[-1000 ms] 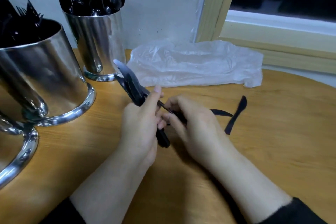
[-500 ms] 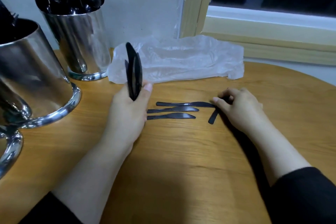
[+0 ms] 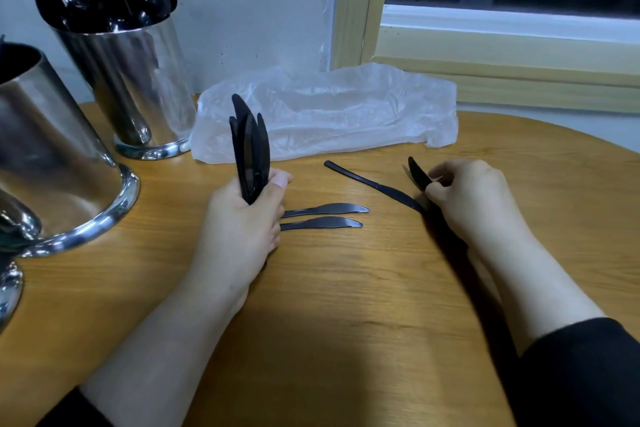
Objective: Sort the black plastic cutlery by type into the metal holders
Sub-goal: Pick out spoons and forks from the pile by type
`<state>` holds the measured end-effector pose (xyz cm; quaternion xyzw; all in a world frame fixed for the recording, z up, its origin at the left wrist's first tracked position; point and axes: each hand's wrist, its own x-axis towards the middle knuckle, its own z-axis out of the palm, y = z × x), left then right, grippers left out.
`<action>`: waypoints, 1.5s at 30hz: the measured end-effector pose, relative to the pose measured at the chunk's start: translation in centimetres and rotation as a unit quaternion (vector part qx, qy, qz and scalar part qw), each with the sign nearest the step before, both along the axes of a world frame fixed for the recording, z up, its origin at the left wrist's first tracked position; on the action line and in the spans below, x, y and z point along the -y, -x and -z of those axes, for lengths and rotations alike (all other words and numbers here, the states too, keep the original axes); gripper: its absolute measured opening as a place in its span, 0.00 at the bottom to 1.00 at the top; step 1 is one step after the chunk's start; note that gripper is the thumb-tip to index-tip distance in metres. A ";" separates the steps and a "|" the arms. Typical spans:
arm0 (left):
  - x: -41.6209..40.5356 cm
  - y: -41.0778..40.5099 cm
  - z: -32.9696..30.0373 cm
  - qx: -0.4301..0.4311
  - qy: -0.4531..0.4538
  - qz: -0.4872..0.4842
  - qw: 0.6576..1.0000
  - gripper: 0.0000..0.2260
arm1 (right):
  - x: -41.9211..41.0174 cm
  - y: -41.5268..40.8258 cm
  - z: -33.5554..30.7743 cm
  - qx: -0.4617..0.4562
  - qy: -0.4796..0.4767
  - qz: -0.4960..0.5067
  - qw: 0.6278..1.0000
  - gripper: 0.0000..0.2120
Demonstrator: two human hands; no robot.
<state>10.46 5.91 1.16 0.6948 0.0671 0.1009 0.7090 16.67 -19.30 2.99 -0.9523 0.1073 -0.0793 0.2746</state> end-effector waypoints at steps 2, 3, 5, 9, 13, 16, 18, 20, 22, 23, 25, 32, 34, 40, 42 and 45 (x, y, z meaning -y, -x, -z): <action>0.1 0.1 0.0 0.002 0.004 0.007 1.000 0.10 | 0.1 0.2 -0.2 0.063 -0.045 0.003 0.997 0.15; 0.2 0.1 -0.1 0.004 0.003 0.010 1.000 0.11 | -0.2 0.4 -0.4 0.100 -0.090 -0.006 0.991 0.14; 0.6 0.2 -0.2 0.003 0.014 0.017 1.000 0.13 | -1.5 1.2 -0.8 0.129 -0.233 -0.059 0.962 0.12; 2.0 0.5 -0.2 -0.019 0.035 0.074 0.996 0.12 | -6.2 3.5 -0.8 0.078 -0.466 -0.170 0.865 0.15; 2.6 0.8 0.1 -0.042 0.028 0.088 0.995 0.15 | -9.1 4.7 -0.5 0.062 -0.415 -0.213 0.882 0.12; 2.1 0.8 -0.2 -0.041 0.030 0.077 0.996 0.14 | -7.5 3.6 0.4 0.100 -0.268 -0.198 0.938 0.07; 0.9 0.5 -0.7 -0.028 0.011 0.049 0.998 0.12 | -5.0 1.9 1.0 0.101 -0.090 -0.154 0.979 0.10; -0.7 -0.1 -1.1 0.008 -0.122 0.009 0.992 0.11 | -2.6 0.8 1.2 0.026 0.012 -0.101 0.994 0.15; -2.0 -0.7 -1.2 0.039 -0.268 0.002 0.963 0.08 | -1.4 0.4 1.4 -0.038 0.033 -0.074 0.996 0.14; -2.3 -1.0 -1.2 0.036 -0.320 0.012 0.947 0.07 | -1.4 0.4 1.4 -0.047 0.035 -0.078 0.995 0.12; -2.3 -1.5 -0.9 0.023 -0.418 0.053 0.906 0.04 | -1.7 0.4 1.4 -0.048 0.036 -0.093 0.994 0.08; -1.9 -2.9 -1.2 -0.046 -0.591 0.171 0.787 0.11 | -1.7 0.2 1.4 -0.041 0.018 -0.107 0.993 0.07; -1.8 -3.0 -1.4 -0.050 -0.588 0.182 0.787 0.10 | -1.7 0.1 1.3 -0.030 0.014 -0.111 0.993 0.05; -1.4 -4.1 -1.9 -0.091 -0.623 0.216 0.746 0.14 | -1.9 0.0 1.2 -0.013 0.005 -0.112 0.994 0.06; -1.3 -4.5 -2.1 -0.106 -0.633 0.237 0.729 0.14 | -1.9 0.0 1.2 -0.011 0.000 -0.112 0.994 0.06; -1.2 -4.7 -2.2 -0.121 -0.643 0.254 0.712 0.14 | -1.8 0.0 1.3 -0.009 -0.006 -0.113 0.994 0.07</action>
